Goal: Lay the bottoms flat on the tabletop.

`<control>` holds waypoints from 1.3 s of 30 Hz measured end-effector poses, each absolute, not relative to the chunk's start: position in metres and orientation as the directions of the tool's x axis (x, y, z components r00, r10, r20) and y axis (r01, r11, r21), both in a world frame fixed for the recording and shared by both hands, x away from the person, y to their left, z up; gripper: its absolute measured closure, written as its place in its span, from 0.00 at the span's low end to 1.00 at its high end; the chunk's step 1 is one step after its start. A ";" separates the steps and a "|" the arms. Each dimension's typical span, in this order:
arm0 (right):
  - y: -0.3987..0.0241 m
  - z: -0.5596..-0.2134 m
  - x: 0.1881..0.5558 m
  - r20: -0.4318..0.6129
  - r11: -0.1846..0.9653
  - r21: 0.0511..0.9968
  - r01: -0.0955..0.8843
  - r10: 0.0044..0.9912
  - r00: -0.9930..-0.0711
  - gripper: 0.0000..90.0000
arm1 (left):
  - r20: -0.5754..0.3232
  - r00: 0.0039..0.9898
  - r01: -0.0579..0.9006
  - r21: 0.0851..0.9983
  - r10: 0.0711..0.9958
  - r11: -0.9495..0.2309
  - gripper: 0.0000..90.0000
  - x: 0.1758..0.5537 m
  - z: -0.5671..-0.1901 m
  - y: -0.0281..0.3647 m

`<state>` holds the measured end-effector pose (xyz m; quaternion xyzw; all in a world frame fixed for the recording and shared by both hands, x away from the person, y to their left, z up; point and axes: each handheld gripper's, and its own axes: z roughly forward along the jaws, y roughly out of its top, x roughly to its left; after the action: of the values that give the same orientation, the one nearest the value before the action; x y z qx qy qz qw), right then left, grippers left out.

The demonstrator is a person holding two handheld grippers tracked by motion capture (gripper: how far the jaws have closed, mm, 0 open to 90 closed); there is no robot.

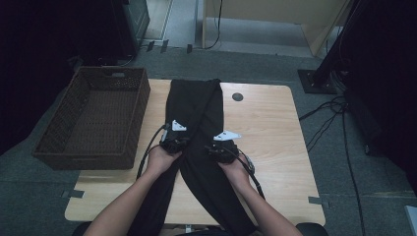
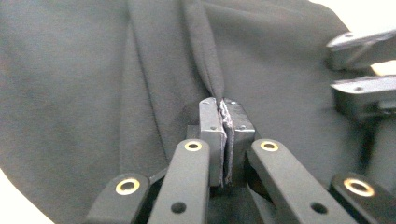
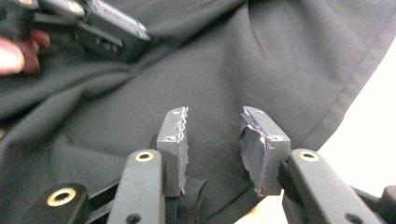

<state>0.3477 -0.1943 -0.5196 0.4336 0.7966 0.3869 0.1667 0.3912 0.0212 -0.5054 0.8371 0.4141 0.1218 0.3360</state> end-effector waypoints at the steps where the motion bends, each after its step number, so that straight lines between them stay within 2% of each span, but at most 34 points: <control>1: -0.194 -0.520 0.349 0.027 0.352 0.761 0.546 0.822 -0.568 0.70 | -0.079 0.618 0.619 0.662 0.782 -0.423 0.98 0.395 -0.505 0.023; 6: -0.212 -0.521 0.365 0.031 0.311 0.768 0.560 0.855 -0.517 0.76 | -0.161 0.602 0.659 0.654 0.782 -0.372 0.97 0.397 -0.504 0.025; 11: -0.220 -0.514 0.362 0.004 0.325 0.738 0.591 0.874 -0.485 0.76 | -0.205 0.610 0.649 0.683 0.766 -0.334 0.95 0.391 -0.497 0.023; 14: -0.224 -0.502 0.352 0.085 0.252 0.789 0.560 0.858 -0.506 0.76 | -0.204 0.617 0.639 0.693 0.760 -0.332 0.93 0.387 -0.492 0.025; 17: -0.213 -0.502 0.339 0.090 0.286 0.790 0.543 0.821 -0.563 0.74 | -0.196 0.618 0.637 0.693 0.762 -0.338 0.84 0.383 -0.491 0.029; 19: -0.206 -0.510 0.333 0.075 0.328 0.773 0.543 0.803 -0.591 0.74 | -0.189 0.619 0.636 0.690 0.762 -0.346 0.71 0.378 -0.488 0.032; 22: -0.204 -0.519 0.329 0.078 0.339 0.760 0.554 0.799 -0.596 0.73 | -0.147 0.628 0.612 0.700 0.764 -0.369 0.61 0.368 -0.484 0.041; 26: -0.208 -0.520 0.323 0.060 0.354 0.761 0.544 0.796 -0.603 0.72 | -0.139 0.627 0.628 0.672 0.767 -0.392 0.55 0.357 -0.481 0.056; 30: -0.220 -0.519 0.319 -0.001 0.387 0.758 0.525 0.806 -0.592 0.71 | -0.160 0.626 0.651 0.646 0.764 -0.398 0.53 0.344 -0.485 0.066; 36: -0.245 -0.517 0.326 -0.002 0.348 0.746 0.568 0.854 -0.521 0.73 | -0.185 0.630 0.670 0.621 0.755 -0.407 0.52 0.331 -0.492 0.072; 39: -0.248 -0.511 0.326 0.062 0.294 0.759 0.581 0.856 -0.513 0.73 | -0.199 0.629 0.683 0.604 0.752 -0.411 0.57 0.331 -0.496 0.072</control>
<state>0.3257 -0.2478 -0.5109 0.4585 0.7836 0.3779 0.1818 0.3311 0.0725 -0.4960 0.8385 0.4277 0.0513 0.3337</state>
